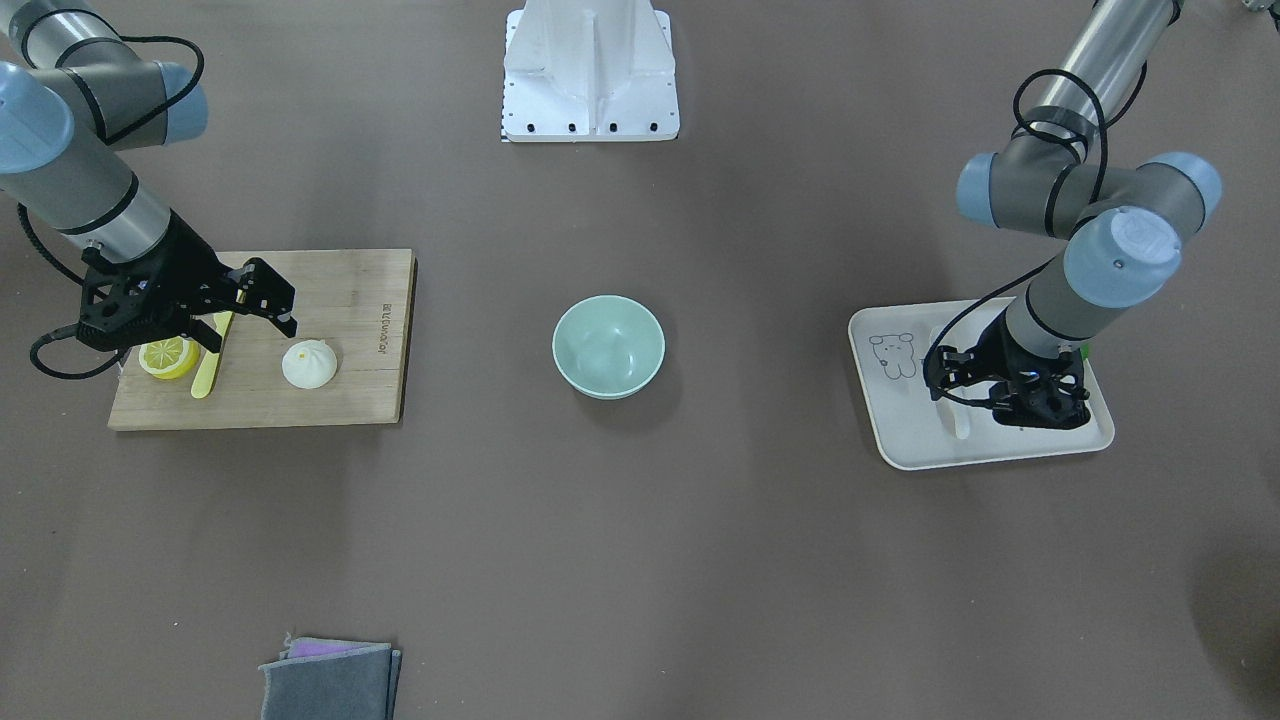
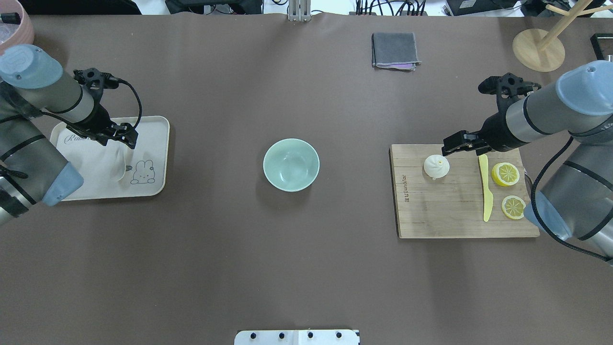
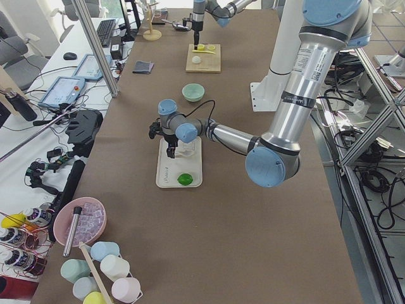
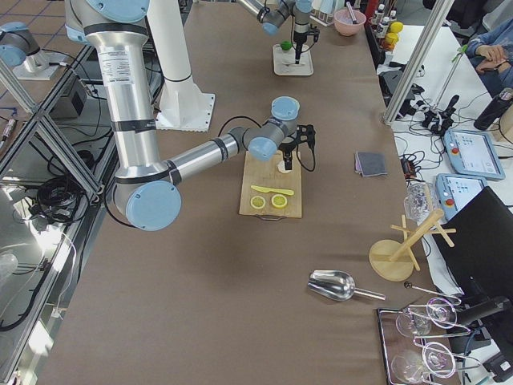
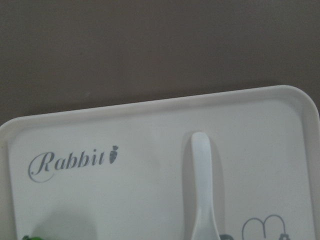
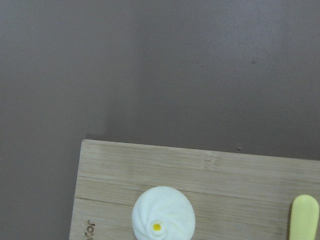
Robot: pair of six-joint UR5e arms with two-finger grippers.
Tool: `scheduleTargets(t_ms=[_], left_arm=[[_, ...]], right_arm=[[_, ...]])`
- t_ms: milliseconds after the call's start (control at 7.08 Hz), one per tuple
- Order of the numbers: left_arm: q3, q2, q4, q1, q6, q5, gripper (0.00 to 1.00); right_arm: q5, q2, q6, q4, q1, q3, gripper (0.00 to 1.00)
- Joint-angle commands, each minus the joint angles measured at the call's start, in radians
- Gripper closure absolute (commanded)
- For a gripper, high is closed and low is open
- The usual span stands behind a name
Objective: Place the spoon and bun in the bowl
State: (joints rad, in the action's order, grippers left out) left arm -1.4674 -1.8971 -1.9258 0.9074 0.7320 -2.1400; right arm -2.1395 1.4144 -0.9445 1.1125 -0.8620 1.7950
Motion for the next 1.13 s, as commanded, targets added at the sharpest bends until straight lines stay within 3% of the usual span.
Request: scheduleTargets(t_ms=[0, 282, 424, 706, 988], left_arm=[[0.002, 0.0, -0.002, -0.012, 0.004, 0.0, 0.69], [-0.007, -0.002, 0.001, -0.012, 0.004, -0.004, 1.0], [-0.025, -0.008, 0.001, -0.012, 0.006, -0.008, 1.0], [-0.158, -0.051, 0.008, -0.033, 0.118, -0.009, 1.0], [-0.156, -0.214, 0.008, -0.161, 0.335, 0.008, 1.0]], right_arm=[[0.001, -0.003, -0.007, 0.001, 0.001, 0.0, 0.07], [0.001, -0.005, -0.008, 0.001, 0.003, 0.003, 0.06], [0.001, -0.009, -0.008, 0.0, 0.003, 0.0, 0.06], [0.004, -0.034, -0.01, 0.003, 0.009, -0.023, 0.06], [0.047, -0.075, -0.026, 0.003, 0.043, -0.073, 0.07]])
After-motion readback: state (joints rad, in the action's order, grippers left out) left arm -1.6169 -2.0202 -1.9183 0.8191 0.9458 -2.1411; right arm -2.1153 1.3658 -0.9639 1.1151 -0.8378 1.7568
